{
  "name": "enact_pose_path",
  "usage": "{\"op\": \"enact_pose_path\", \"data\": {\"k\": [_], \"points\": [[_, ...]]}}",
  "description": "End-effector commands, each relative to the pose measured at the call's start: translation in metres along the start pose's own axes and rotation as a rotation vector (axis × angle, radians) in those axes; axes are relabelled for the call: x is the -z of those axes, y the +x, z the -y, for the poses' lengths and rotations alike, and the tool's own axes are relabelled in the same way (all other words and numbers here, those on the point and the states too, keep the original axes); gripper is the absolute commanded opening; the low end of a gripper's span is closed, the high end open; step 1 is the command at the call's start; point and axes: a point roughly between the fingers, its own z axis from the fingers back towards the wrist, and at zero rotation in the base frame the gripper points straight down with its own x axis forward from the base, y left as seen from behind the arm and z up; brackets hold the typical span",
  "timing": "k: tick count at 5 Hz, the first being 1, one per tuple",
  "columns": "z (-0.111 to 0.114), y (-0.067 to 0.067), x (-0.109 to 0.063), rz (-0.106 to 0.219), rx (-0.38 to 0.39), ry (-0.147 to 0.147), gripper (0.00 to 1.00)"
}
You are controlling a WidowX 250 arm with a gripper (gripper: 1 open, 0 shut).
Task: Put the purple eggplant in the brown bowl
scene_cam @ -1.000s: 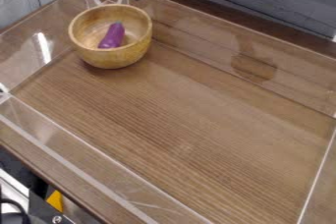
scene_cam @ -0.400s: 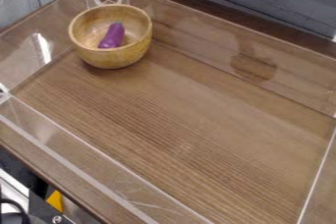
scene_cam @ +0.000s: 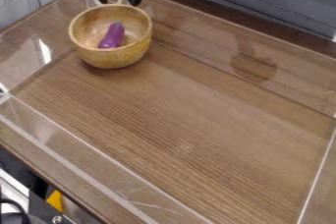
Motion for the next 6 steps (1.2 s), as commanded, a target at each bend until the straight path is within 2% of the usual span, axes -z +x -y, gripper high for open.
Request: {"op": "enact_pose_path", "data": {"k": [1, 3, 5, 6], "points": [[-0.001, -0.006, -0.034, 0.067, -0.003, -0.052, 1.0], [-0.012, -0.005, -0.031, 0.044, -0.045, -0.048, 1.0], [-0.011, 0.005, -0.043, 0.032, -0.049, -0.047, 1.0], [-0.015, 0.014, -0.043, 0.04, -0.036, -0.038, 1.0]]}}
